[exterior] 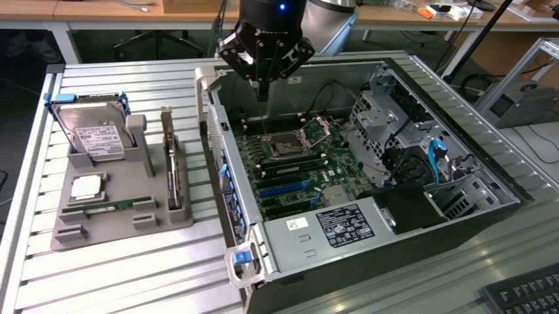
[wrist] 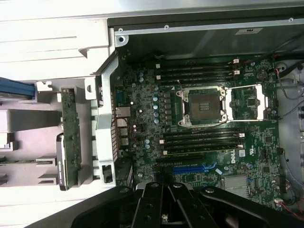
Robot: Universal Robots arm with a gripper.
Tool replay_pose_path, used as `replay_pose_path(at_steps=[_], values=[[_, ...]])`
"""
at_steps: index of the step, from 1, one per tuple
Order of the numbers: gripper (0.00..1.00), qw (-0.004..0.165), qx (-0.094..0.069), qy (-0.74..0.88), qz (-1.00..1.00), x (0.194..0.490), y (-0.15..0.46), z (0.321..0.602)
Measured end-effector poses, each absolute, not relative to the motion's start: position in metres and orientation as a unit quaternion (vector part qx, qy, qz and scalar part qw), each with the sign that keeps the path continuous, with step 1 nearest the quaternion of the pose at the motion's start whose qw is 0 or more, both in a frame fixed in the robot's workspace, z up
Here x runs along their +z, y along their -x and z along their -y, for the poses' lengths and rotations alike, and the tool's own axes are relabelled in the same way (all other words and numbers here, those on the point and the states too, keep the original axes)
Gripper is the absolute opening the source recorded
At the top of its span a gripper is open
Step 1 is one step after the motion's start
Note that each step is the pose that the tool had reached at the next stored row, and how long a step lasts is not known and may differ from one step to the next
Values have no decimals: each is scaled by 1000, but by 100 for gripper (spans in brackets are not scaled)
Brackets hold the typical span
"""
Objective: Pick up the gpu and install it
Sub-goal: 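Reach for the gpu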
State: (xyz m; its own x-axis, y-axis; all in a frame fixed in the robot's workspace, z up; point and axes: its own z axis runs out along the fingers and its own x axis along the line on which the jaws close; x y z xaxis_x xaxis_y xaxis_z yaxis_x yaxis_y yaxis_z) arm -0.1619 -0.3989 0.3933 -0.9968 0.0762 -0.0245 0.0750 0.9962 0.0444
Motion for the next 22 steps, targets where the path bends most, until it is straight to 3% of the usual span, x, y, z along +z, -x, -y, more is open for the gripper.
replay_pose_path(at_steps=[22], values=[[11,13,22,-38,-999,393,174,399]])
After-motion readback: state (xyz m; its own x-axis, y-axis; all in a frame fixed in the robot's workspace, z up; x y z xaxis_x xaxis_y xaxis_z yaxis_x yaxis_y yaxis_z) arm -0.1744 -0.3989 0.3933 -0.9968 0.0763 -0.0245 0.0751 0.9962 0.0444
